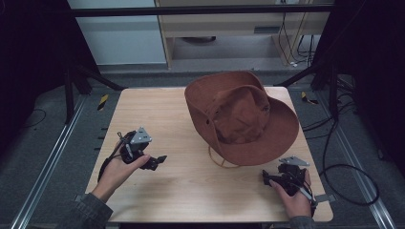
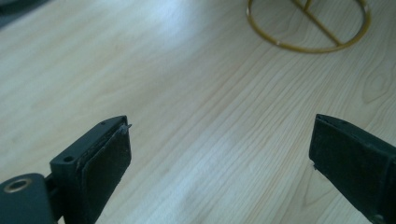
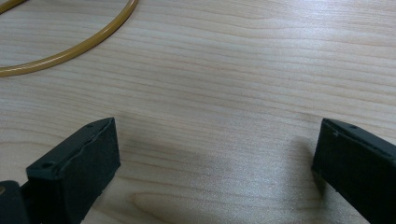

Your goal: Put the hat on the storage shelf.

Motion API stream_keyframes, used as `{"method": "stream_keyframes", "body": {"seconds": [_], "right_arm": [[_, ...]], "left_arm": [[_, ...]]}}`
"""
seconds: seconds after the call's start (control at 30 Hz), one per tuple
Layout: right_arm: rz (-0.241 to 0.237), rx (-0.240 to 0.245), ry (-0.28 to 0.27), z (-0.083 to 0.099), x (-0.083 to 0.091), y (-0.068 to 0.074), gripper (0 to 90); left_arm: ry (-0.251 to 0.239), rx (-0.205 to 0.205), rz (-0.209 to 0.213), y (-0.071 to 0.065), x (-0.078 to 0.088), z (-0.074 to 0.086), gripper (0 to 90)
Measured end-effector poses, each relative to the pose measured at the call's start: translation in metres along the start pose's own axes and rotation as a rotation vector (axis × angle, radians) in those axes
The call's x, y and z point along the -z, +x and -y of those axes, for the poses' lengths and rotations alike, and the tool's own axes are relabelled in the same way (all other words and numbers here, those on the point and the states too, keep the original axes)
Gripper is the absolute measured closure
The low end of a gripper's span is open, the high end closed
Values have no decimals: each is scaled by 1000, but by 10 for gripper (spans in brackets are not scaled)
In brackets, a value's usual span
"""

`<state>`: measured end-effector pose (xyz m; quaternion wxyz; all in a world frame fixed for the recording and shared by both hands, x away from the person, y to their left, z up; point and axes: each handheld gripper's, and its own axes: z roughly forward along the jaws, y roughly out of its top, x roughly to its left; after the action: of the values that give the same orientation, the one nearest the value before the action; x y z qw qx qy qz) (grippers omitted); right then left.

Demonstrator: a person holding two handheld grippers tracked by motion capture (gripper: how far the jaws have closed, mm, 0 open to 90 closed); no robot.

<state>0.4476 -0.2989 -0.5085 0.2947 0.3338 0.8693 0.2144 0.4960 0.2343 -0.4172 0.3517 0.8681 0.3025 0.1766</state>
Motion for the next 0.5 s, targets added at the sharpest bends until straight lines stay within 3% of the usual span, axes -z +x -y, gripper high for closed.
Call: {"method": "stream_keyframes", "body": {"seconds": [0.5], "right_arm": [[1, 0, 2, 0, 0, 0, 7]], "left_arm": [[74, 103, -36, 22, -17, 54, 53]]}}
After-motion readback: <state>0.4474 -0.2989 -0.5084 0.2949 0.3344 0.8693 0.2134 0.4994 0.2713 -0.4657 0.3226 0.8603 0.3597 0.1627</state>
